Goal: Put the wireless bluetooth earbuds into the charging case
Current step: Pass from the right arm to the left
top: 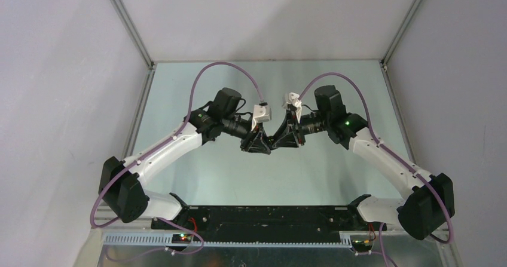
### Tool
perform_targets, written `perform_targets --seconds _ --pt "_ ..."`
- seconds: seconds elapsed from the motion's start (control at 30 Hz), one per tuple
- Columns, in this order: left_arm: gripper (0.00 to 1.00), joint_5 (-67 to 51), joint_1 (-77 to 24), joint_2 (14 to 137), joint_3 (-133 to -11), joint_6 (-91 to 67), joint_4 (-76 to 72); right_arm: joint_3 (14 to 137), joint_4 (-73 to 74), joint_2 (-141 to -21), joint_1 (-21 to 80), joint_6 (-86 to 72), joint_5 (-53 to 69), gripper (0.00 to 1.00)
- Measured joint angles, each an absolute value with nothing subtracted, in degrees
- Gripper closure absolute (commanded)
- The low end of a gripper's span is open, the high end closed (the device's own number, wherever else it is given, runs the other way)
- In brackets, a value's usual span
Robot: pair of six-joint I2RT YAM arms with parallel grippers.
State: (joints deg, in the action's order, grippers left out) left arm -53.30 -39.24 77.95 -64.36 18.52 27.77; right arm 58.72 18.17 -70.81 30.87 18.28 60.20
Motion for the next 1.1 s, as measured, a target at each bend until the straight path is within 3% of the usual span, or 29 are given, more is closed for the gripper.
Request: perform_targets --seconds 0.7,0.77,0.97,1.03,1.1 --pt "0.62 -54.7 -39.2 78.0 -65.1 20.6 30.4 58.7 17.6 -72.0 30.4 16.0 62.5 0.90" --pt "0.65 -54.7 -39.2 78.0 -65.3 20.7 30.6 58.8 17.3 -72.0 30.3 15.7 62.7 0.90" --pt "0.87 -54.7 -39.1 78.1 -65.3 20.5 30.7 58.9 17.2 -72.2 30.3 15.4 63.1 0.89" --pt "0.96 -54.7 -39.0 78.1 -65.3 20.4 30.7 58.9 17.3 -72.3 30.3 15.4 63.1 0.86" --pt "1.00 -54.7 -39.0 78.3 -65.3 20.4 30.7 59.0 17.3 -72.5 30.3 15.3 63.1 0.82"
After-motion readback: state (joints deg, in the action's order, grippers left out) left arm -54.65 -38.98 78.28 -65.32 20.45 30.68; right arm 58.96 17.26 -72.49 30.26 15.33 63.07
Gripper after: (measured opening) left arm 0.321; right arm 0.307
